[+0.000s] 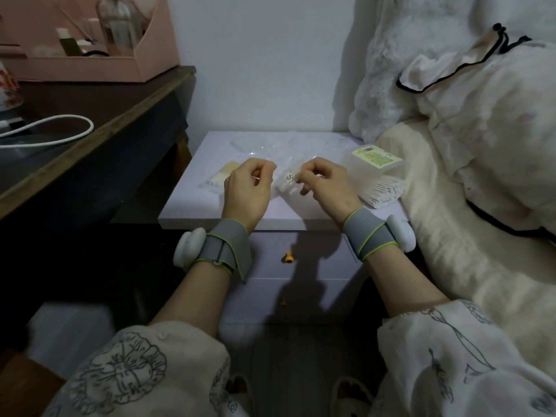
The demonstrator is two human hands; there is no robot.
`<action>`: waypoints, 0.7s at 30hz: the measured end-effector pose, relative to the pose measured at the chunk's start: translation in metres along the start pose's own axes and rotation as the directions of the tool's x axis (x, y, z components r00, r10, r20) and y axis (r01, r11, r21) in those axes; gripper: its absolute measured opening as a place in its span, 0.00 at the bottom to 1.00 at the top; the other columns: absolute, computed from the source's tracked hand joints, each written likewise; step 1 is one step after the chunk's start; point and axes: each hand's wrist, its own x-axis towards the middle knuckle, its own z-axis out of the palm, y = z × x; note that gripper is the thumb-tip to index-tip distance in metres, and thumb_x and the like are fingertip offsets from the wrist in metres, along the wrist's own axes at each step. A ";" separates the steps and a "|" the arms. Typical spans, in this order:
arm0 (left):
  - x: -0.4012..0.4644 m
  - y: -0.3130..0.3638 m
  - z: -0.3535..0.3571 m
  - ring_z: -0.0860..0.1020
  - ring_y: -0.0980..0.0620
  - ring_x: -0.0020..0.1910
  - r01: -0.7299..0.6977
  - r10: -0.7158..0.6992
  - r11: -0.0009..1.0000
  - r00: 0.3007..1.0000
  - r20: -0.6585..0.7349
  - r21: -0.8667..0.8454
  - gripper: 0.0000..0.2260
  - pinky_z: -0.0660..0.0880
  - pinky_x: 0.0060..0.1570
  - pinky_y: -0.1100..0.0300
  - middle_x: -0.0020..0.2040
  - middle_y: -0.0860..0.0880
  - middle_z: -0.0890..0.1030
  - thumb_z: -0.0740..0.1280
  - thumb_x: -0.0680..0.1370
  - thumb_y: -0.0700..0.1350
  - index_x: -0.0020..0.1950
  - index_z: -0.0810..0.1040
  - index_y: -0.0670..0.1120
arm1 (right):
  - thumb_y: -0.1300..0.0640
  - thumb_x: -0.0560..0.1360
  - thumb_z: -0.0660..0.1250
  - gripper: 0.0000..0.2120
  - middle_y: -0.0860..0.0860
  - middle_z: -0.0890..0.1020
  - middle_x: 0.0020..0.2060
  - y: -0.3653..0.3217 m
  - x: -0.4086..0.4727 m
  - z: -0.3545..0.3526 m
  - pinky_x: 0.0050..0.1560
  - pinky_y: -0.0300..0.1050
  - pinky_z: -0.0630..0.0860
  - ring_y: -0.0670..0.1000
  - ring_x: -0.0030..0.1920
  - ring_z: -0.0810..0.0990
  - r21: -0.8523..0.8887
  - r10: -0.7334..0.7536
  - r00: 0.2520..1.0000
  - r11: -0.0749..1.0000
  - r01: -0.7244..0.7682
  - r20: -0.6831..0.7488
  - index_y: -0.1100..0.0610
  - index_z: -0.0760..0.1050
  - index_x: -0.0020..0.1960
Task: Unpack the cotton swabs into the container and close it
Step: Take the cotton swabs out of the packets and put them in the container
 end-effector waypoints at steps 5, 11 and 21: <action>0.000 -0.004 0.003 0.71 0.54 0.48 0.017 -0.015 0.998 1.000 -0.027 0.055 0.11 0.66 0.49 0.66 0.53 0.48 0.74 0.59 0.81 0.46 0.58 0.76 0.43 | 0.65 0.71 0.56 0.13 0.58 0.79 0.39 -0.006 0.004 -0.004 0.30 0.39 0.61 0.53 0.35 0.70 0.349 0.113 0.990 0.934 -0.076 -0.088 0.55 0.66 0.31; 0.005 -0.005 0.009 0.74 0.50 0.32 0.308 -0.291 0.945 0.945 0.146 -0.112 0.21 0.71 0.29 0.59 0.44 0.44 0.77 0.55 0.79 0.59 0.60 0.71 0.43 | 0.62 0.75 0.61 0.13 0.58 0.71 0.37 -0.002 0.002 -0.007 0.27 0.36 0.66 0.52 0.35 0.66 0.500 0.041 0.999 0.865 -0.049 0.028 0.52 0.69 0.33; 0.006 0.002 0.007 0.65 0.56 0.25 0.346 -0.304 0.812 0.938 0.165 -0.470 0.09 0.61 0.19 0.70 0.33 0.48 0.69 0.60 0.81 0.44 0.41 0.71 0.44 | 0.67 0.72 0.67 0.14 0.54 0.70 0.33 0.006 0.000 -0.014 0.27 0.35 0.65 0.49 0.30 0.68 0.229 -0.056 0.993 0.970 0.080 -0.108 0.54 0.67 0.34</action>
